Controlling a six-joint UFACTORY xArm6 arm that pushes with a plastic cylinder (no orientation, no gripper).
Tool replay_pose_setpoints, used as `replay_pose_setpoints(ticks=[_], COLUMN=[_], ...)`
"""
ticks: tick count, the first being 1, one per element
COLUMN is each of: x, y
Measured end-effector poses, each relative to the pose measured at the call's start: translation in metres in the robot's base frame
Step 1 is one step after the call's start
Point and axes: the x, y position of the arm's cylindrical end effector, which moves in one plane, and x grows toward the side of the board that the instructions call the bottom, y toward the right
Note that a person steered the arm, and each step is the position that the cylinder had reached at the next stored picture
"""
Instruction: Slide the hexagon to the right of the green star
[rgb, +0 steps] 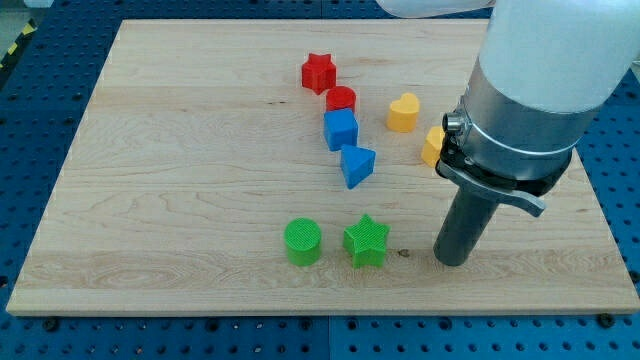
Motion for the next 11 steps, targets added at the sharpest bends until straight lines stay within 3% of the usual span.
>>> replay_pose_setpoints(ticks=[2,3,5,7,9,11], x=[0.0,-0.012,-0.103,-0.211,-0.212,-0.187], y=[0.011,0.059,0.134,0.101,0.021,0.016])
